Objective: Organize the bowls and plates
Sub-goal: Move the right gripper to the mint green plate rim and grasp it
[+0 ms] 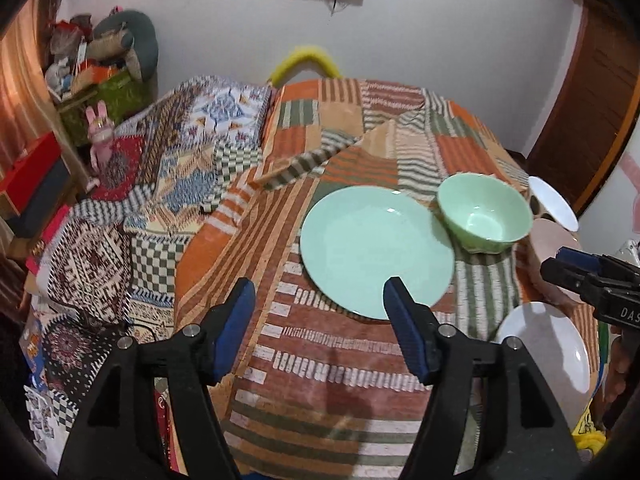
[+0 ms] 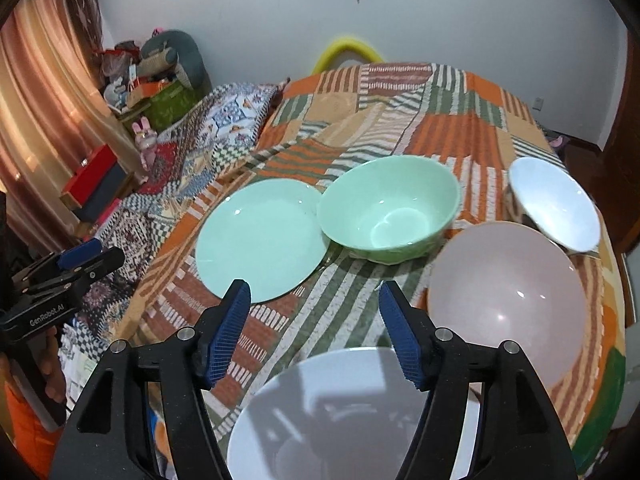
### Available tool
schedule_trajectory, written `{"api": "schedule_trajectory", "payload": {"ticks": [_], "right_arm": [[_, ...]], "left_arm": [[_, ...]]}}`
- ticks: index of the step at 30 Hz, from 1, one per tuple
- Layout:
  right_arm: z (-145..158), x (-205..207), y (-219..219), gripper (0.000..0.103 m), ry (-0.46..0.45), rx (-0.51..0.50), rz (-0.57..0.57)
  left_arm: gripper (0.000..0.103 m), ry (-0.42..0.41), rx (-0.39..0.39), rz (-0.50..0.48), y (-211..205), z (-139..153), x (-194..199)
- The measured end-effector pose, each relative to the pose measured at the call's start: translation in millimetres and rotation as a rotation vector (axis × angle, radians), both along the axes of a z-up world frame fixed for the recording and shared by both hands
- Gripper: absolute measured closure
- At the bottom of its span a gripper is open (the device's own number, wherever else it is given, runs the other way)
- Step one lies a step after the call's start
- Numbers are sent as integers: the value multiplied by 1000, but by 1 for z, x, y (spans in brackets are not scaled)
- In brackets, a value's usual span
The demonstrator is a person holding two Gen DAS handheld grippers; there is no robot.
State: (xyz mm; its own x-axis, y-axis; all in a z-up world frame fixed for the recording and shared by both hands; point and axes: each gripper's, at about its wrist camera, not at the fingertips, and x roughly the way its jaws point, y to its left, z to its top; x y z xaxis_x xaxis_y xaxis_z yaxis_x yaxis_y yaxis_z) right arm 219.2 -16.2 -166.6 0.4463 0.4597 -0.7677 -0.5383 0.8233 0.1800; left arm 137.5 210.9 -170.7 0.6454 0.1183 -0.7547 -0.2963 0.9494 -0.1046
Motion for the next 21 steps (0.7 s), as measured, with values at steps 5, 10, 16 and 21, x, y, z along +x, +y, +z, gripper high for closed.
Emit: {"api": "schedule_trajectory", "payload": {"ticks": [5,10,16,21], "right_arm": [[-13,11,16,40,-6,-49,6],[-27,23,34,45,17,-98,30],[-40,45,48,56,94,-103,38],[-50,54,59,66,127,-132,43]], "left_arm": [[37,54,-43,-1,19,-25,23],[37,89,-57,-24,28,-45,45],[45,107,-58,-49,33,-63,65],[58,133,-78,-62,40,-76,81]]}}
